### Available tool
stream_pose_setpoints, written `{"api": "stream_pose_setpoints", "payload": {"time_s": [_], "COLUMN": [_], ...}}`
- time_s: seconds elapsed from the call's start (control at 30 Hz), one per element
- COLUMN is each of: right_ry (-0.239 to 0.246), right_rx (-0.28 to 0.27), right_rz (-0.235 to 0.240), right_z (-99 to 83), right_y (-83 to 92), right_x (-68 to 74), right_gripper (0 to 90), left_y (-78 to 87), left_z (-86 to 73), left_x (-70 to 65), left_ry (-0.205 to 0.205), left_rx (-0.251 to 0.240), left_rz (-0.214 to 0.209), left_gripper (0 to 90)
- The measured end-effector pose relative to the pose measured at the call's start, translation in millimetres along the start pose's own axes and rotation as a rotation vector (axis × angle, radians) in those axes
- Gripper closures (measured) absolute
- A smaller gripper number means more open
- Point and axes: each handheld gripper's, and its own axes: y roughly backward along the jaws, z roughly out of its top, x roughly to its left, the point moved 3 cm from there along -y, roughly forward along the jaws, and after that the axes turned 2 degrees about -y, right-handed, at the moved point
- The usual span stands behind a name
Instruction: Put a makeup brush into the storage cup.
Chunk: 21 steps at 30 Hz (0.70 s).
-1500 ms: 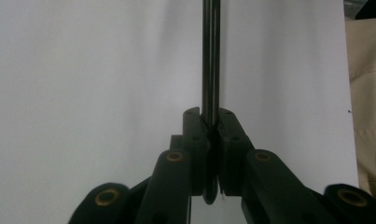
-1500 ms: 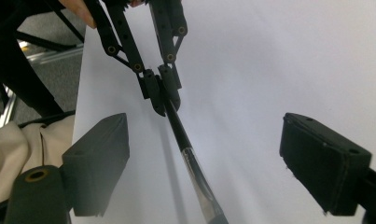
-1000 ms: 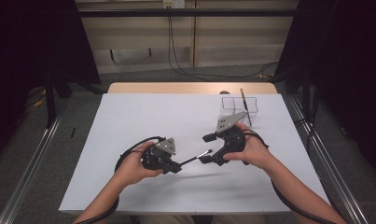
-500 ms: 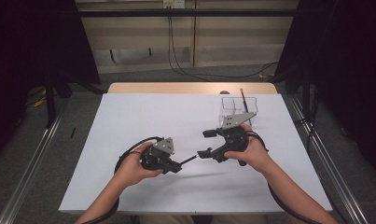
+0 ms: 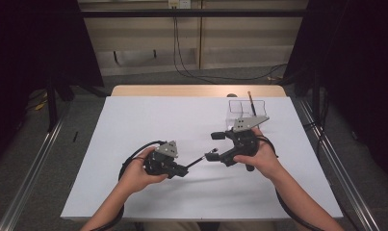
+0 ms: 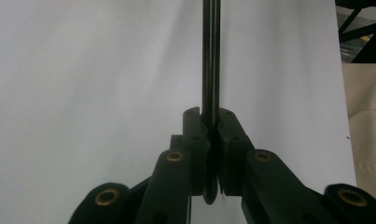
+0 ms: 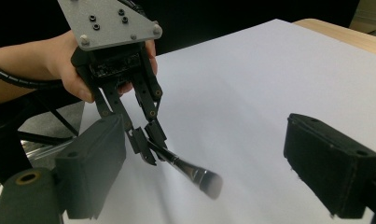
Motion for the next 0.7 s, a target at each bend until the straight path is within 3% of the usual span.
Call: {"api": "stream_pose_setpoints", "payload": {"time_s": [0.7], "right_ry": [-0.006], "right_rx": [-0.018], "right_rz": [0.009], "right_z": [2.2], "right_y": [-3.5], "right_x": [0.8], "right_gripper": [13.5], "left_y": [6.1], "left_z": [7.0], "left_x": [4.5], "left_ry": [0.069], "left_rx": [-0.201], "left_rz": [0.013], "left_gripper": [84.1]}}
